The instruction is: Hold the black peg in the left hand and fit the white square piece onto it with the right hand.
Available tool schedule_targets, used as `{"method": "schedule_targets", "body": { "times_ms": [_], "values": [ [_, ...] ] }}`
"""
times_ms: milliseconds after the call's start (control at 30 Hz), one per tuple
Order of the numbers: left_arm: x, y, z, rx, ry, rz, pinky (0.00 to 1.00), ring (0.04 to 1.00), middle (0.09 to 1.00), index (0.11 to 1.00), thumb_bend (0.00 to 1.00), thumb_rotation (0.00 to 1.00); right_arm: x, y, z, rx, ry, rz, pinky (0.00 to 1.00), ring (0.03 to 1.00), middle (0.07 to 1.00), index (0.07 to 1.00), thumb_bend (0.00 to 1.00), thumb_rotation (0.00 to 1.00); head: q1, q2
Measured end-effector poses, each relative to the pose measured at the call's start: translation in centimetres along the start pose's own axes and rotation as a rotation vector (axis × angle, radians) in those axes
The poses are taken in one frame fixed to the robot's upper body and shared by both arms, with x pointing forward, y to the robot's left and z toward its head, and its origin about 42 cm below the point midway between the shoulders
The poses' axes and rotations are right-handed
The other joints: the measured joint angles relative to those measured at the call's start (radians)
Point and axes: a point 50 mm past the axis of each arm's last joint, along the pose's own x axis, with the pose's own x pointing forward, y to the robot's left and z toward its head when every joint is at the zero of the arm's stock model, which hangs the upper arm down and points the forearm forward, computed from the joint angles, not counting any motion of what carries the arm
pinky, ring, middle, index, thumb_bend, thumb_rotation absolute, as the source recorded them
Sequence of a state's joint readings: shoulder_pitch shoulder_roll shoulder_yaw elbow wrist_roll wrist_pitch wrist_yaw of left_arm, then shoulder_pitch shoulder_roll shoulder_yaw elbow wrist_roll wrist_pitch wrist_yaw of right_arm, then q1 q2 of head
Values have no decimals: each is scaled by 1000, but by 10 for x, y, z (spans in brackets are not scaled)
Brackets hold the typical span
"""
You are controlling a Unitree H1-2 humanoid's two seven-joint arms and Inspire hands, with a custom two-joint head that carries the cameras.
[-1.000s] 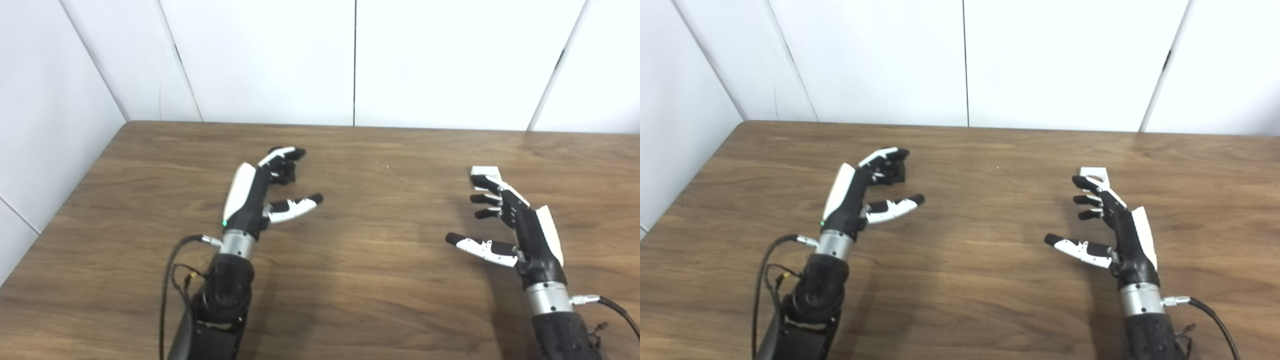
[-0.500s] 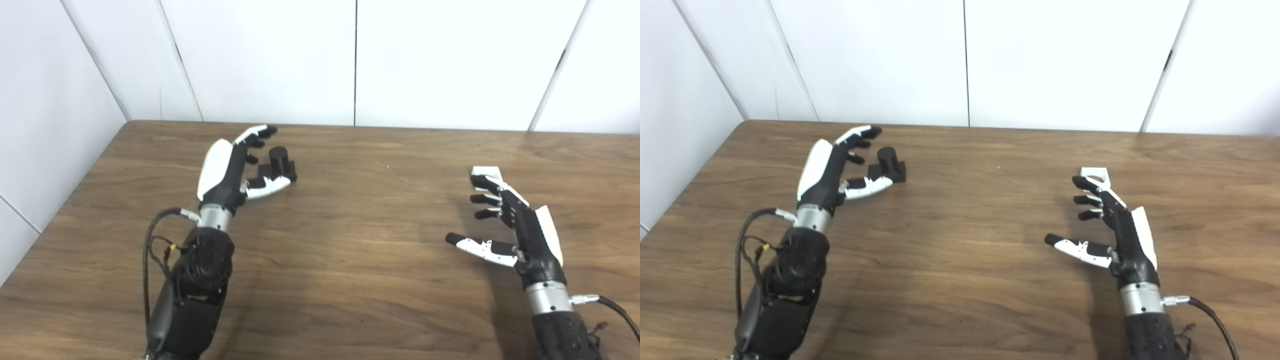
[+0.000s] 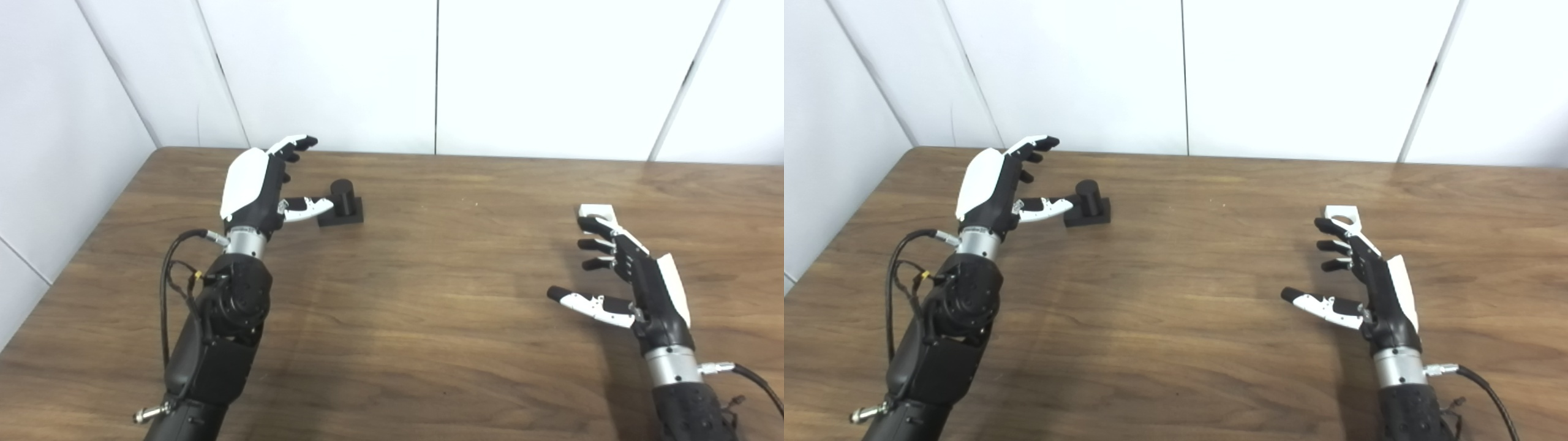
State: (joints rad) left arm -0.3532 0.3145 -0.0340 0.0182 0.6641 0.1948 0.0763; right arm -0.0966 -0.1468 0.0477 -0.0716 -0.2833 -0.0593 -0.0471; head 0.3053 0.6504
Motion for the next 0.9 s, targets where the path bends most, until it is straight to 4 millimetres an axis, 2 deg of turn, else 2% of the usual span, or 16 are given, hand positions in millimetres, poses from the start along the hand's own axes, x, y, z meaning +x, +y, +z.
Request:
{"method": "schedule_targets", "body": {
  "times_ms": [100,133,200,267,367,533,733,900],
  "values": [
    [8,1,-1,39,8,-15,702,884,884,782,725,244,0,0,0,0,0,1,600,743,821,783,732,0,0,-2],
    [10,3,-2,51,8,-18,736,897,893,781,736,269,0,0,0,-1,1,0,599,744,821,783,731,0,0,-2],
    [14,5,-2,69,12,-27,872,939,917,766,789,352,-1,0,0,-1,2,0,596,746,821,785,725,0,-2,0],
    [20,6,-5,89,32,-50,918,957,927,759,824,395,-1,0,0,0,2,1,594,742,816,783,725,1,-2,2],
    [24,5,-12,131,47,-71,933,971,938,766,858,446,-1,0,0,0,2,-1,591,741,818,786,723,0,-8,3],
    [26,1,-18,191,58,-121,995,981,952,780,882,459,-1,1,0,-4,2,-1,599,742,813,781,728,1,-28,6],
    [25,-14,-32,240,108,-183,1000,1000,984,781,898,499,-5,0,2,-13,-4,-5,603,749,812,783,725,12,-29,6],
    [26,-21,-35,263,117,-208,1000,1000,1000,793,915,502,-6,-1,2,-14,0,-11,611,751,819,796,721,15,-29,6]
  ]
}}
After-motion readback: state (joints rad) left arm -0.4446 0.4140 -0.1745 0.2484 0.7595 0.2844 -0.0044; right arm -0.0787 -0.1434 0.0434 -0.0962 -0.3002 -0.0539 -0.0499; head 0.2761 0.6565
